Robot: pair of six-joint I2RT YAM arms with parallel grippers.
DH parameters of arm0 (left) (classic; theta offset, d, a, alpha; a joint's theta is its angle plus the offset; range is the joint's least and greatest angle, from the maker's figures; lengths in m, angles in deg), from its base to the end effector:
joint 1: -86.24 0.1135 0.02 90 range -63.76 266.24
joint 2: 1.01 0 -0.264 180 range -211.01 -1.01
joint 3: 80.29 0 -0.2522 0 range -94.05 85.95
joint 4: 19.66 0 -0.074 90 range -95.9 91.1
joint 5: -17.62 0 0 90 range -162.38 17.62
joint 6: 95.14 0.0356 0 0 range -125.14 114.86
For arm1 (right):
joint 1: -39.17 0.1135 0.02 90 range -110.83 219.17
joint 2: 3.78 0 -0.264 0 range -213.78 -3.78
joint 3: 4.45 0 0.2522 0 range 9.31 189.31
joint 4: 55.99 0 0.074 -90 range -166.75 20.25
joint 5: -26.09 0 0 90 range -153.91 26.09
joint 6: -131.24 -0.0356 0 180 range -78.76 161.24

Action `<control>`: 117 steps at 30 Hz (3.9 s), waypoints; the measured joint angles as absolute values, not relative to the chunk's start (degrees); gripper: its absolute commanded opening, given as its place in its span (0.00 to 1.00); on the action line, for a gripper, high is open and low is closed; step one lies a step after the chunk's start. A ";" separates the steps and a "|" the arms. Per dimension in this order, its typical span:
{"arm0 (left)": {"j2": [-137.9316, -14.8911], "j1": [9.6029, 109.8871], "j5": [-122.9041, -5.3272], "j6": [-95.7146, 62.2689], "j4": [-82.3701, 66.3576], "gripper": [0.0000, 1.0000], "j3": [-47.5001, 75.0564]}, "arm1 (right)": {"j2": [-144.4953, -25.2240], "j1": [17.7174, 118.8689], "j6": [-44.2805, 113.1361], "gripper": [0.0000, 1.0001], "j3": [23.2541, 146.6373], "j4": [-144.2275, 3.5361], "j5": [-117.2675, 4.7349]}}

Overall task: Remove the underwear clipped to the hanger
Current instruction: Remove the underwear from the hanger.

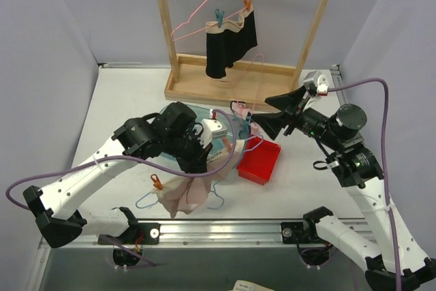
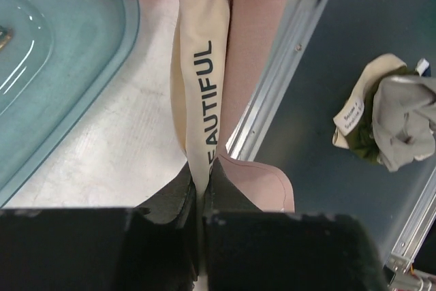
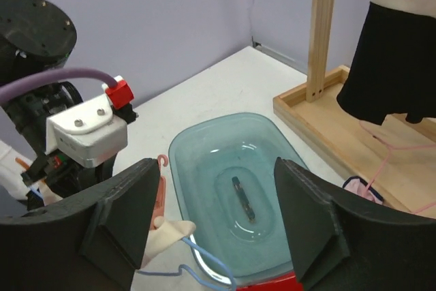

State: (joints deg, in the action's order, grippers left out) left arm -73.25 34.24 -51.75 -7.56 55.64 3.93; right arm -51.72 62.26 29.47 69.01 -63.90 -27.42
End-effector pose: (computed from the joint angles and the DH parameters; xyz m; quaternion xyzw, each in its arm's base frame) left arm 0.1361 -0.1946 0.3814 0.4430 0.8193 -0.2978 0.2092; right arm 0.1467 0.0856 0.4492 -0.3067 0.5332 0.4060 0.6759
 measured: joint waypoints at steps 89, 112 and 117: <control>-70.59 27.74 -54.47 -2.38 61.41 0.02 6.90 | -67.74 64.36 20.84 0.00 59.88 -70.24 -62.10; -70.46 28.25 -55.25 -2.79 61.38 0.03 6.81 | -63.55 67.59 19.18 0.84 56.07 -73.02 -71.17; -71.50 31.63 -61.28 -6.44 61.47 0.03 5.50 | -56.55 67.57 19.27 0.84 61.10 -74.72 -74.65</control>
